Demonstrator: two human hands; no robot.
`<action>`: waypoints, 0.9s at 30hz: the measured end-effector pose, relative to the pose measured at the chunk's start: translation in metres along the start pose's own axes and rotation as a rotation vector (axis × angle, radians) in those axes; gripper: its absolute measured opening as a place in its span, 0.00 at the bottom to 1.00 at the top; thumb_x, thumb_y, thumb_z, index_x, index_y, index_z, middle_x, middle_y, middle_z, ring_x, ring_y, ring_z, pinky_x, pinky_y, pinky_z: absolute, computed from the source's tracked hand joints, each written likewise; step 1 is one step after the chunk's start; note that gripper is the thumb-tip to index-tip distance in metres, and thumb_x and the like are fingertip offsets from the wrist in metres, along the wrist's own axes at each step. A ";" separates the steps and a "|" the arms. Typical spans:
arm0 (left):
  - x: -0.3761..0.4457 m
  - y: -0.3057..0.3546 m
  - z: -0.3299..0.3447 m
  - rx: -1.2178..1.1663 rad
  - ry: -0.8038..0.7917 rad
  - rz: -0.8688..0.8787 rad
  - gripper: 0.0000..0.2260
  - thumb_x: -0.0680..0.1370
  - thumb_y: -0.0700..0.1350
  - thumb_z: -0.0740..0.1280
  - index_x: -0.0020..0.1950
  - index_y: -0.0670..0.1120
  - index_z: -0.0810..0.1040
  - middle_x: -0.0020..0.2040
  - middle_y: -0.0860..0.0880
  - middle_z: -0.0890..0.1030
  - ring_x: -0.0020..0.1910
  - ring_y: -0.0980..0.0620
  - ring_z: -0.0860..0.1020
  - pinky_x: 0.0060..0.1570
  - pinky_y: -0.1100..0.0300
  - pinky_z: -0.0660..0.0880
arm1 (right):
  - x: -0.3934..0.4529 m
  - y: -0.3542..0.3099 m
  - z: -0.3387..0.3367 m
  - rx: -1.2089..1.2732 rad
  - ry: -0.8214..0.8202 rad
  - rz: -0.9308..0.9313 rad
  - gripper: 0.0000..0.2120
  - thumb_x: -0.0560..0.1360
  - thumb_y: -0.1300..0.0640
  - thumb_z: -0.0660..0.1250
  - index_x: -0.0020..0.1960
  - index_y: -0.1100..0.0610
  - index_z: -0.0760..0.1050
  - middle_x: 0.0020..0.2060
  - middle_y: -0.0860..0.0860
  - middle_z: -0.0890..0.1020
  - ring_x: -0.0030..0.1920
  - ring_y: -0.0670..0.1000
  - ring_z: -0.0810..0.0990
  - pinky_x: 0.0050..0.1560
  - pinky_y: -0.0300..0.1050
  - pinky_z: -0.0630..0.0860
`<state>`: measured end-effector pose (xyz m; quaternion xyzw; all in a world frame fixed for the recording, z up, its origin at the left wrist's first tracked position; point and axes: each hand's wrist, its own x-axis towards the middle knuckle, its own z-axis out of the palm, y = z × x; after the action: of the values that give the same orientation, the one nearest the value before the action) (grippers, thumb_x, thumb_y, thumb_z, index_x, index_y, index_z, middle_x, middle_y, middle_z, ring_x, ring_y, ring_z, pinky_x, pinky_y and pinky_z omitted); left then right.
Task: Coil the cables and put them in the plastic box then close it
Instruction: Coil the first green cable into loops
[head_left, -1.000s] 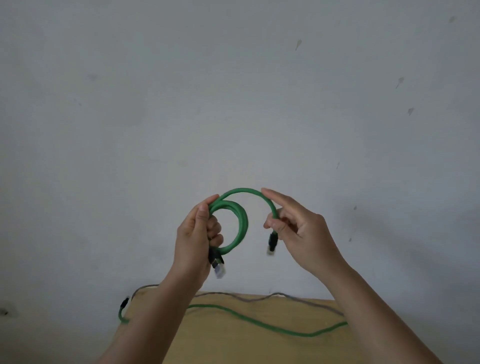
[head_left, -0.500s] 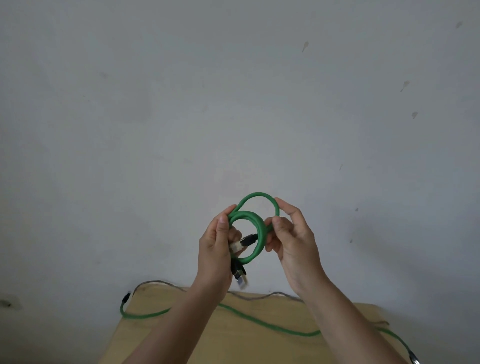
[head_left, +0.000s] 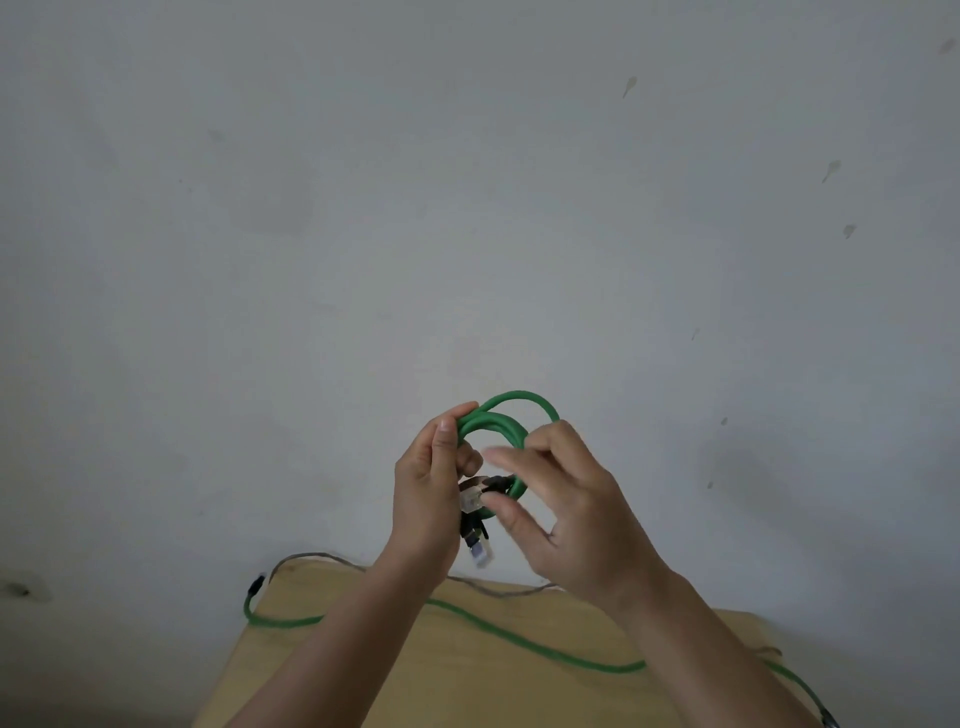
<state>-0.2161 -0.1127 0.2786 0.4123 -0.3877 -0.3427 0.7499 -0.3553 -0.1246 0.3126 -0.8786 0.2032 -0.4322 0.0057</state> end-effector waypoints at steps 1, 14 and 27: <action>0.000 0.000 0.000 0.011 -0.006 0.006 0.14 0.81 0.49 0.56 0.53 0.50 0.81 0.26 0.56 0.69 0.31 0.53 0.69 0.37 0.53 0.71 | 0.001 -0.002 0.000 -0.002 -0.053 -0.023 0.12 0.72 0.57 0.68 0.55 0.58 0.78 0.40 0.51 0.72 0.36 0.45 0.70 0.37 0.33 0.71; 0.006 -0.013 -0.012 0.218 -0.115 0.110 0.13 0.82 0.48 0.55 0.53 0.50 0.79 0.26 0.56 0.69 0.25 0.56 0.65 0.24 0.64 0.65 | 0.010 -0.016 0.001 0.401 0.061 0.285 0.06 0.75 0.59 0.62 0.48 0.56 0.78 0.43 0.48 0.77 0.40 0.47 0.78 0.41 0.34 0.73; 0.023 -0.001 -0.020 0.177 -0.108 0.051 0.11 0.82 0.48 0.56 0.51 0.47 0.78 0.27 0.58 0.69 0.28 0.57 0.67 0.25 0.66 0.66 | 0.025 0.015 -0.032 0.985 0.167 0.559 0.13 0.77 0.51 0.57 0.42 0.49 0.79 0.33 0.47 0.80 0.35 0.46 0.72 0.30 0.35 0.65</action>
<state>-0.1886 -0.1252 0.2777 0.4479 -0.4664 -0.3098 0.6970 -0.3713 -0.1422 0.3488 -0.6481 0.2021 -0.5259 0.5124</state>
